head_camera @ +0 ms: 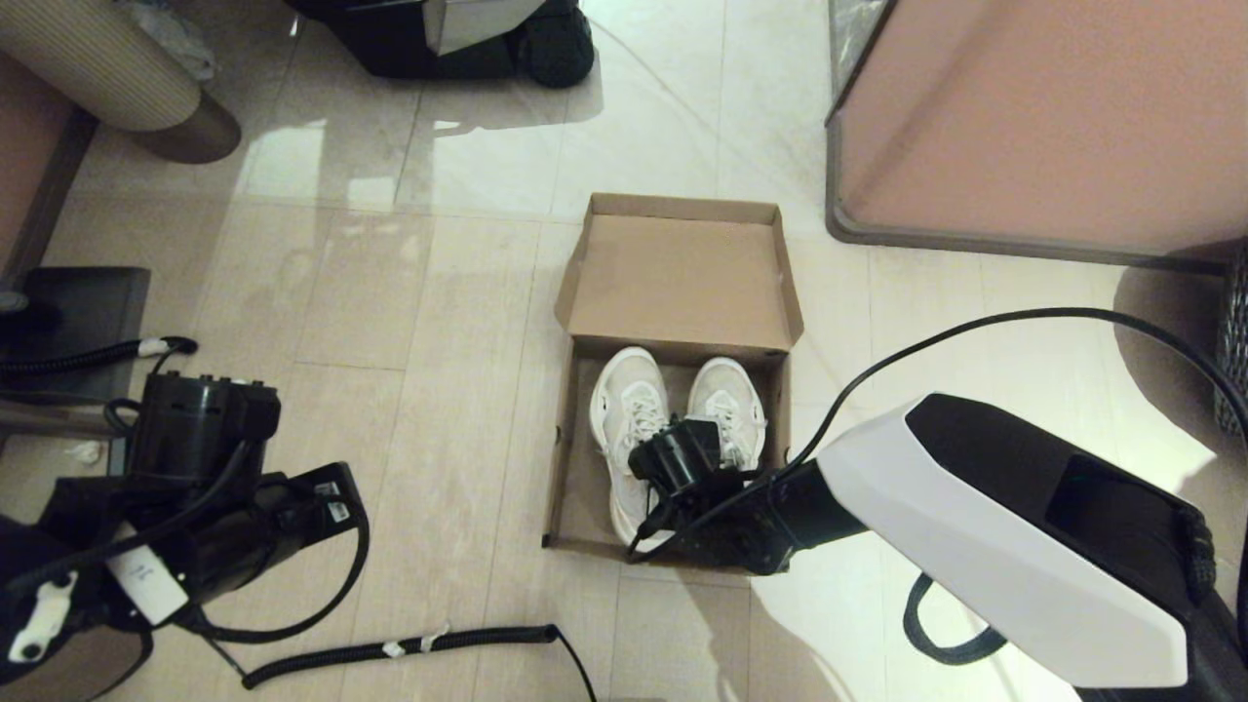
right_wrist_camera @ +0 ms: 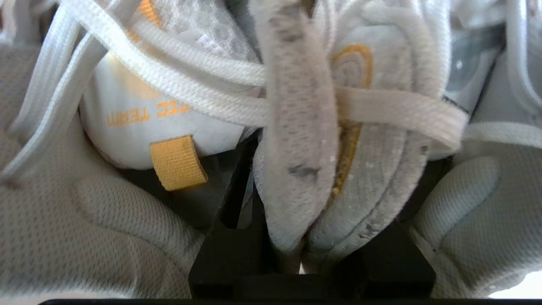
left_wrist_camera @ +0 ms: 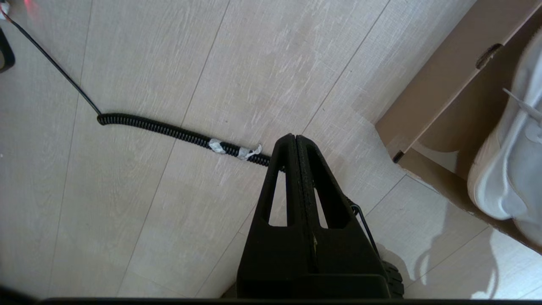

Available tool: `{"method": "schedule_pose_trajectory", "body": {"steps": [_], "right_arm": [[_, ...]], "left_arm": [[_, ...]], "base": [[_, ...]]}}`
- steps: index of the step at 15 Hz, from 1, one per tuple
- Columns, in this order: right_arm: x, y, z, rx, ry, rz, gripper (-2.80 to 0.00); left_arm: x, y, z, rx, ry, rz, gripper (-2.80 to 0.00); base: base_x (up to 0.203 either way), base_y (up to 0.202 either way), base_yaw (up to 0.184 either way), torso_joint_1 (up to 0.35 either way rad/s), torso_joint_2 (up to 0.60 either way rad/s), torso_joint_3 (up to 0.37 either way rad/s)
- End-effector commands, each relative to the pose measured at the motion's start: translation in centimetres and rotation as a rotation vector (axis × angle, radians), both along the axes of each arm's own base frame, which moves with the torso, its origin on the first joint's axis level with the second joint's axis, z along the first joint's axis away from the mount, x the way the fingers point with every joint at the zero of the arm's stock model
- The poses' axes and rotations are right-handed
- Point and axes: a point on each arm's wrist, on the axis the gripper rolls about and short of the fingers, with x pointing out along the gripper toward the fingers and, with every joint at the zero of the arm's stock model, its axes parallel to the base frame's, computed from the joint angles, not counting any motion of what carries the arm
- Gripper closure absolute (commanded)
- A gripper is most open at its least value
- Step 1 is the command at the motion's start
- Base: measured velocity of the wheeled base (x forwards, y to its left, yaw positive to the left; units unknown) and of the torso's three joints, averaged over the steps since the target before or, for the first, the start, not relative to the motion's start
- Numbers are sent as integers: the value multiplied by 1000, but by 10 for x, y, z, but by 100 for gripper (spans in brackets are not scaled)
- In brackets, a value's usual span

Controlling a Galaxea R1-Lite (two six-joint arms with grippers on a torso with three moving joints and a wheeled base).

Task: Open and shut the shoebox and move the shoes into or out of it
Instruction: Put the shoes into the shoe box

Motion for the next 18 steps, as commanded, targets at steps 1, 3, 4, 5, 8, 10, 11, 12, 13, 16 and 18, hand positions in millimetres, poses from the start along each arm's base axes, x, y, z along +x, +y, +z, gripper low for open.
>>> {"method": "schedule_pose_trajectory", "body": {"steps": [1, 3, 4, 5, 8, 10, 11, 12, 13, 16, 18], "right_arm": [[9, 6, -14, 3, -8, -8, 0], [15, 8, -20, 6, -16, -13, 0], [17, 7, -24, 5, -14, -19, 0], [20, 7, -27, 5, -13, -24, 0], [24, 8, -30, 7, -20, -33, 0], [24, 8, -30, 6, -20, -32, 0], [24, 7, -30, 8, -20, -34, 0], [24, 7, -29, 9, -21, -34, 0], [24, 7, -29, 7, -20, -35, 0], [23, 7, -31, 6, -15, -38, -280], [22, 7, -30, 14, -21, -38, -280]], "left_arm": [[-2, 0, 2, -2, -9, 4, 0], [-4, 1, 1, -2, -9, 4, 0], [-4, 1, 1, -2, -7, 4, 0], [-4, 1, 1, -1, -6, 4, 0], [-5, 1, 1, -3, -8, 4, 0], [-5, 1, 1, -11, -12, 6, 0], [-5, 1, 0, -11, -6, 8, 0], [-6, 1, -2, -10, -1, 7, 0], [-6, 1, -2, -10, 2, 8, 0], [-7, 1, -6, -7, 15, 7, 0], [-9, 2, -6, -25, 9, 17, 0]], "base": [[0, 0, 0, 0, 0, 0], [0, 0, 0, 0, 0, 0], [0, 0, 0, 0, 0, 0], [0, 0, 0, 0, 0, 0], [0, 0, 0, 0, 0, 0], [0, 0, 0, 0, 0, 0], [0, 0, 0, 0, 0, 0], [0, 0, 0, 0, 0, 0], [0, 0, 0, 0, 0, 0], [0, 0, 0, 0, 0, 0], [0, 0, 0, 0, 0, 0]]}}
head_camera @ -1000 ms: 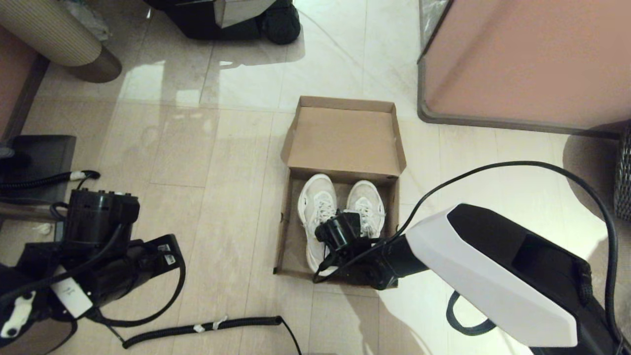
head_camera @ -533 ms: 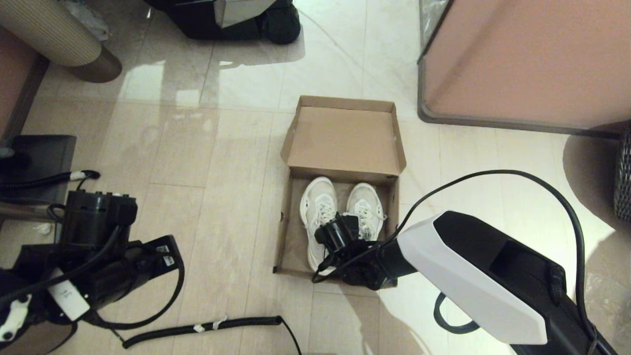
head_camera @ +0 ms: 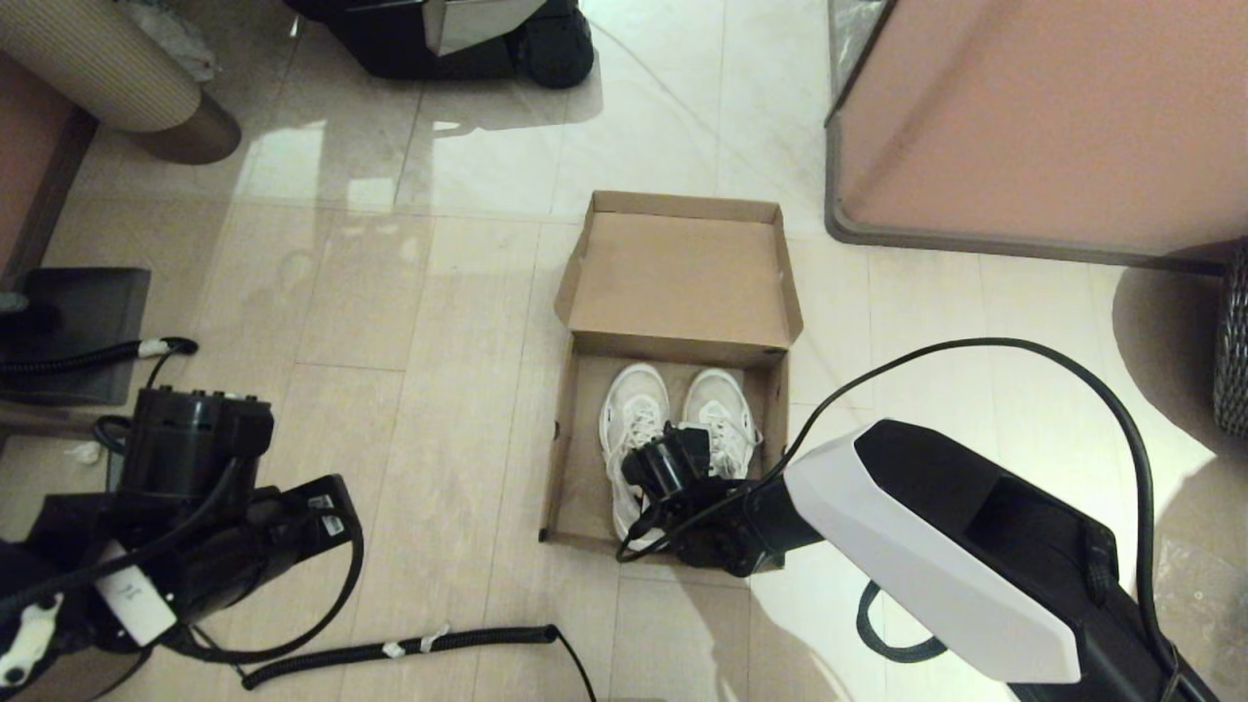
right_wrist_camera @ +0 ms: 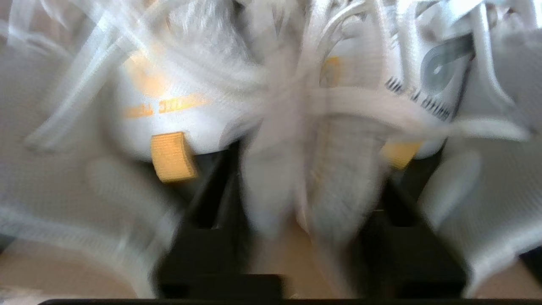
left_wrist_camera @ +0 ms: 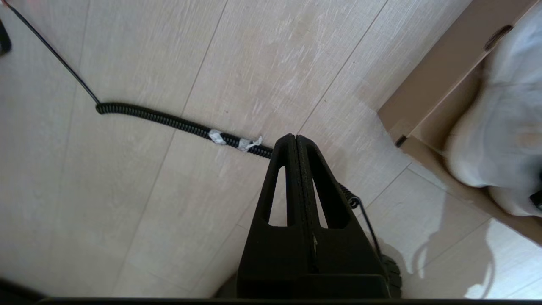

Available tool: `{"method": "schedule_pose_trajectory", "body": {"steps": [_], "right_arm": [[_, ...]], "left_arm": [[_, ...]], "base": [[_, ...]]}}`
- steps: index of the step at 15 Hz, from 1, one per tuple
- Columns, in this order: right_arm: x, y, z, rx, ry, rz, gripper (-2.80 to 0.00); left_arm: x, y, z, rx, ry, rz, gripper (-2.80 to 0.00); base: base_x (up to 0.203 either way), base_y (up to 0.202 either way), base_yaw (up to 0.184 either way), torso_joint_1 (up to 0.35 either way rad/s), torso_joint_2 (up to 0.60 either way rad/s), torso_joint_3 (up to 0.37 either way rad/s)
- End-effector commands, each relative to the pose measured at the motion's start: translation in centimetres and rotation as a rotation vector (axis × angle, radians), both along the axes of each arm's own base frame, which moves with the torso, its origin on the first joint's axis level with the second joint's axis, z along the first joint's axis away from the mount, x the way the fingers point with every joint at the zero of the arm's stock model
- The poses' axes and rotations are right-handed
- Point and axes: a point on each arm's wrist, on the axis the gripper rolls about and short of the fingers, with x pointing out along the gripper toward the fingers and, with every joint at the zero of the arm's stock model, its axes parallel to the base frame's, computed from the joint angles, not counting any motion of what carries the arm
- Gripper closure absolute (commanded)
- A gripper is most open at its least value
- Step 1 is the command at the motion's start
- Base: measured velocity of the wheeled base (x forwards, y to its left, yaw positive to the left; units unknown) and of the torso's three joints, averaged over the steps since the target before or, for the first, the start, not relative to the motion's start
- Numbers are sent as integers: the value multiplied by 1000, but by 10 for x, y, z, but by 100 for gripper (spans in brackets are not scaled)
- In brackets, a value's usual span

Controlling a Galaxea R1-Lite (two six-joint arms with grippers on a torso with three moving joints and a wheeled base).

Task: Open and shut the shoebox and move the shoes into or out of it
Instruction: Put the shoes into the shoe box

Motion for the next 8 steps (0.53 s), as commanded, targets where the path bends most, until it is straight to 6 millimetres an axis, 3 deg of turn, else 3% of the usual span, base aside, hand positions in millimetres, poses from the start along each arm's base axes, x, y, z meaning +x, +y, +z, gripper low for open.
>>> {"method": "schedule_pose_trajectory", "body": {"steps": [1, 4, 8], "right_arm": [[-2, -2, 1, 6, -6, -5, -280], [-9, -6, 9, 19, -22, -3, -280], [-31, -22, 60, 50, -52, 7, -280]], "left_arm": [[-1, 0, -1, -5, 2, 7, 0], [-4, 1, -3, -3, 8, 7, 0], [14, -5, 13, -50, -43, -40, 0]], "base": [[0, 0, 0, 0, 0, 0], [0, 0, 0, 0, 0, 0], [0, 0, 0, 0, 0, 0]]}}
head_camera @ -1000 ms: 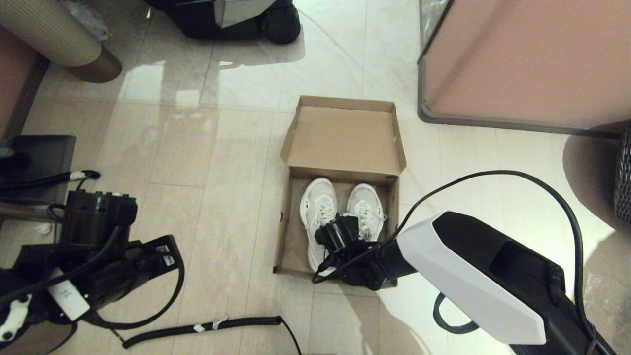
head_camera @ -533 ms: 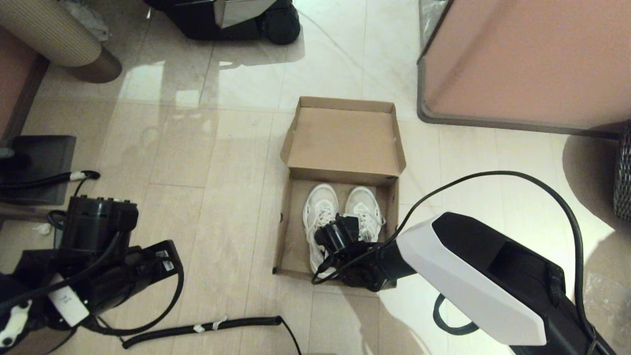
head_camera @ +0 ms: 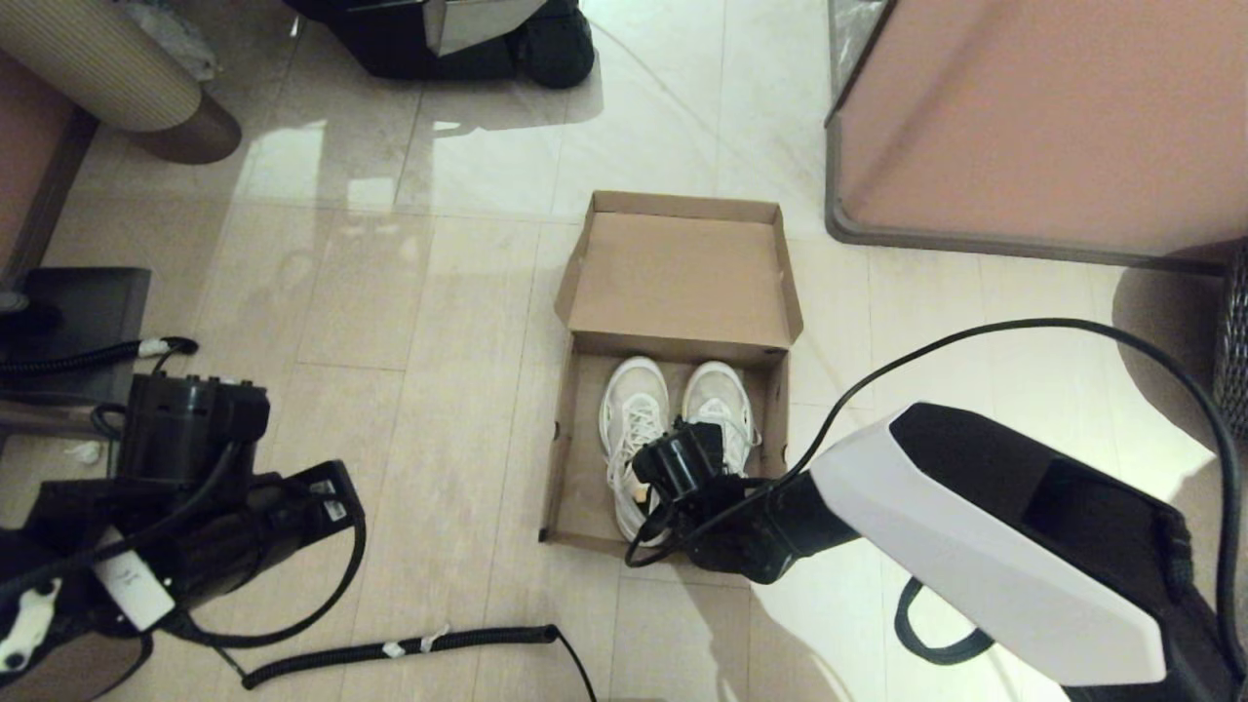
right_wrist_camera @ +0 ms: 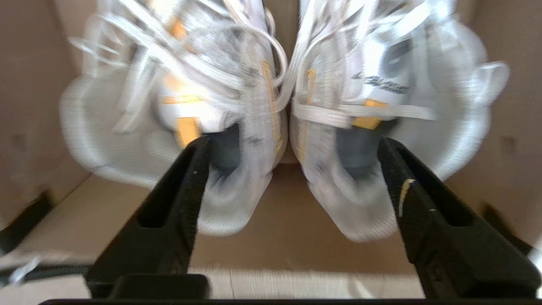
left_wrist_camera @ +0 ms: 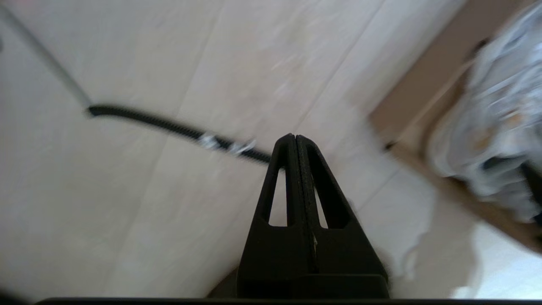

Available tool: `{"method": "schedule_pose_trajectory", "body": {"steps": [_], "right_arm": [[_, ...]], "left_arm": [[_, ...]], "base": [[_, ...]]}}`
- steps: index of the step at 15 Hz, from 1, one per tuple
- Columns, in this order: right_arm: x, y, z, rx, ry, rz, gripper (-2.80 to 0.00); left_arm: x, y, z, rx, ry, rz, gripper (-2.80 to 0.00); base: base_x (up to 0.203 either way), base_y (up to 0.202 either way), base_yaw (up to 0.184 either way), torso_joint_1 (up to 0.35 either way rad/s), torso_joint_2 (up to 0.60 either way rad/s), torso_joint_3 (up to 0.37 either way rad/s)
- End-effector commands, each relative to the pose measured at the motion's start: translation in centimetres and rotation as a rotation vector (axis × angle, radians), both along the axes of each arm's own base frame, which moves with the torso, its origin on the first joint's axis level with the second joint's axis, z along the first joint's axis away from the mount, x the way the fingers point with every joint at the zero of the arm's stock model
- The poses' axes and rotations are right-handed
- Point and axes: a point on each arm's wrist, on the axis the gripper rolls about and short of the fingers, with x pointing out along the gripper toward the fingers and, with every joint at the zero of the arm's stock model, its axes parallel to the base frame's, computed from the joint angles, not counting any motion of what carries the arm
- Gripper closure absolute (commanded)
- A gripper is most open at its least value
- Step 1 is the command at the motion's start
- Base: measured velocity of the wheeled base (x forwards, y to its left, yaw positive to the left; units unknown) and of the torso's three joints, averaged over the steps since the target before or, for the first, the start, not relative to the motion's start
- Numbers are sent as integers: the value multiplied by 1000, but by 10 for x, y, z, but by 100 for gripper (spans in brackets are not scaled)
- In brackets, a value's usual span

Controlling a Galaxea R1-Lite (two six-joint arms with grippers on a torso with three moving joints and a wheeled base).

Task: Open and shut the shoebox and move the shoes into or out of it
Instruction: Put the shoes into the shoe box, then close the shoe box

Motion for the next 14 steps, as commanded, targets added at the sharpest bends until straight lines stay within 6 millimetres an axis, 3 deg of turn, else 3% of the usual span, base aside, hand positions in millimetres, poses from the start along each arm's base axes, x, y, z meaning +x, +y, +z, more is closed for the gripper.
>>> {"method": "schedule_pose_trajectory", "body": {"steps": [1, 3, 6, 7, 8, 10, 14], "right_arm": [[-17, -18, 50, 30, -30, -3, -280], [-23, -45, 85, 39, -15, -25, -280], [-13, -102, 122, 112, 5, -67, -280], [-5, -120, 124, 130, 13, -98, -16], [3, -133, 123, 154, 20, -125, 0], [18, -163, 129, 233, 26, -133, 0], [30, -216, 131, 378, 25, -119, 0]], "left_arm": [[17, -5, 9, -52, -23, -57, 0], [48, -8, 18, -120, -46, -130, 0], [111, -12, 9, -172, -51, -173, 0], [133, -13, 3, -188, -70, -174, 0], [150, -13, 0, -208, -101, -169, 0], [170, -15, -4, -242, -145, -166, 0], [168, -22, 8, -312, -204, -235, 0]], "base": [[0, 0, 0, 0, 0, 0], [0, 0, 0, 0, 0, 0], [0, 0, 0, 0, 0, 0], [0, 0, 0, 0, 0, 0], [0, 0, 0, 0, 0, 0], [0, 0, 0, 0, 0, 0], [0, 0, 0, 0, 0, 0]]}}
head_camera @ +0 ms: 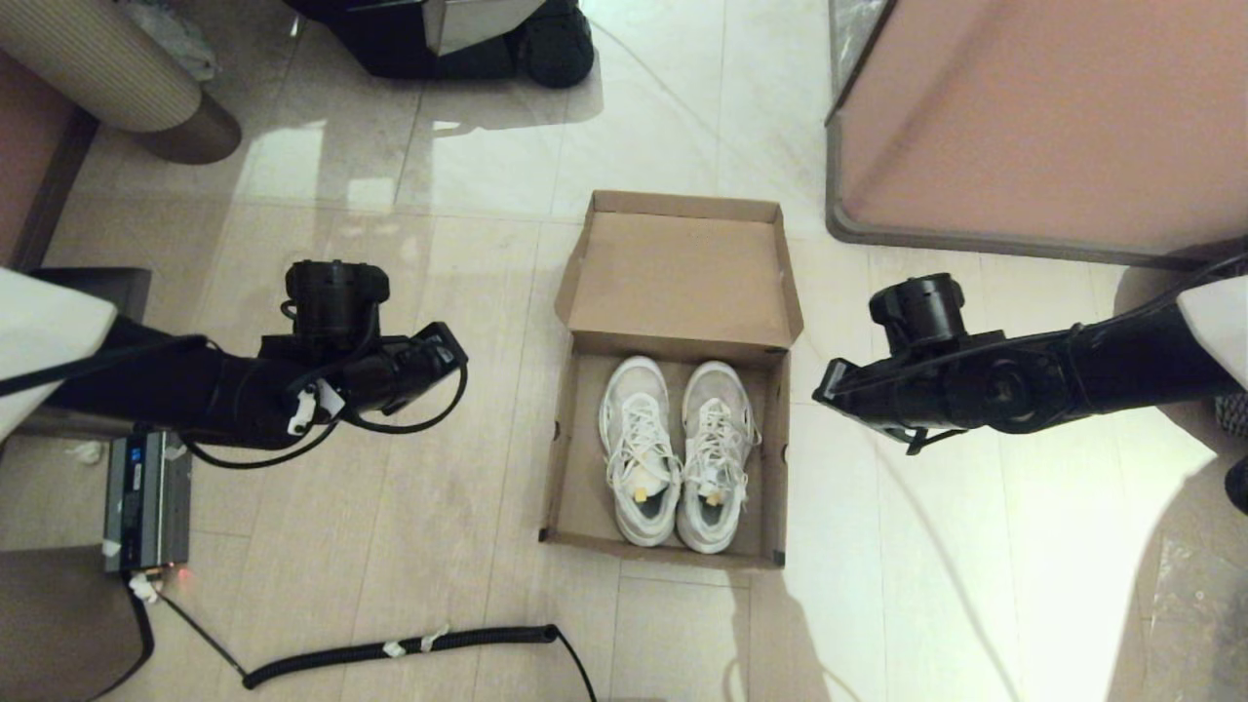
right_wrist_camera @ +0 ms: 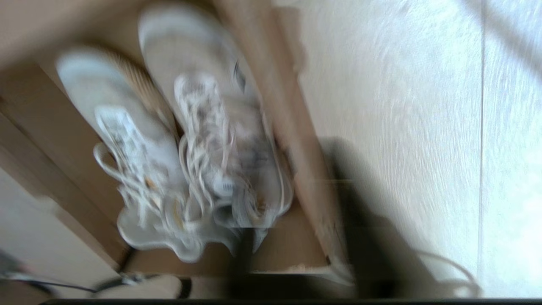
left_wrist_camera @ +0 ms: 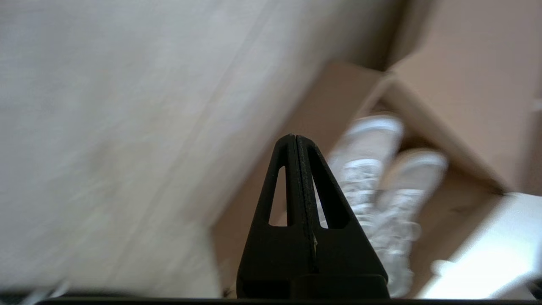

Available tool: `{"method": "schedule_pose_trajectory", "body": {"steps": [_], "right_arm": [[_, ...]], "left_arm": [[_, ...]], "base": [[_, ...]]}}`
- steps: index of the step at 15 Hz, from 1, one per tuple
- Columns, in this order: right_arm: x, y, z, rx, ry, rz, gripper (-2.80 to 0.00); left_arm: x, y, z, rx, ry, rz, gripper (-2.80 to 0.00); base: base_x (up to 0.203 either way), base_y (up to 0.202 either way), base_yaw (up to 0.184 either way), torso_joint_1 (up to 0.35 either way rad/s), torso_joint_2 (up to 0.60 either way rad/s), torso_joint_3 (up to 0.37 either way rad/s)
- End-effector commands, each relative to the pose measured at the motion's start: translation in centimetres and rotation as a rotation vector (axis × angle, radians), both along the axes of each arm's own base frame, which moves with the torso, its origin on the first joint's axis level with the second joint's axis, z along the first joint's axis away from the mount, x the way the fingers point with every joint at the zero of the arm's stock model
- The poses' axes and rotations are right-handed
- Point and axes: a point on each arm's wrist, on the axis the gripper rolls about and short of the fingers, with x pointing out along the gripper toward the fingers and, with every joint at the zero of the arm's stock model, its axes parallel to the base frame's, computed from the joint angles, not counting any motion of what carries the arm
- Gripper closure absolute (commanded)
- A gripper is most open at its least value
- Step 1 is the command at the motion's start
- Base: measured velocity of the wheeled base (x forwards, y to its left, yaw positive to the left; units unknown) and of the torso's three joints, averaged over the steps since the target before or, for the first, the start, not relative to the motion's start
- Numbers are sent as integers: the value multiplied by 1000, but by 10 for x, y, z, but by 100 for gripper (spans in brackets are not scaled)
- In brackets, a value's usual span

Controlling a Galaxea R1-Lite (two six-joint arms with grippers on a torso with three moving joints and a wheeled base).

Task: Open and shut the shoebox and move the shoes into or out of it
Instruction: Close the shoe box

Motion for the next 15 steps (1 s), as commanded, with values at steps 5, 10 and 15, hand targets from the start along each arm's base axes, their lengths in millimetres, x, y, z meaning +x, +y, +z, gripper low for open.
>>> {"method": "schedule_pose_trajectory", "body": {"steps": [5, 10, 15], "right_arm": [[-11, -43, -15, 95, -274, -13, 0], [3, -44, -63, 130, -326, 40, 0], [86, -47, -84, 197, -457, 151, 0]], "left_arm": [[-40, -14, 47, -214, -45, -19, 0], [-29, 16, 24, -255, 4, 30, 0], [9, 10, -7, -320, -19, -26, 0]], "base": [[0, 0, 0, 0, 0, 0], [0, 0, 0, 0, 0, 0], [0, 0, 0, 0, 0, 0]]}}
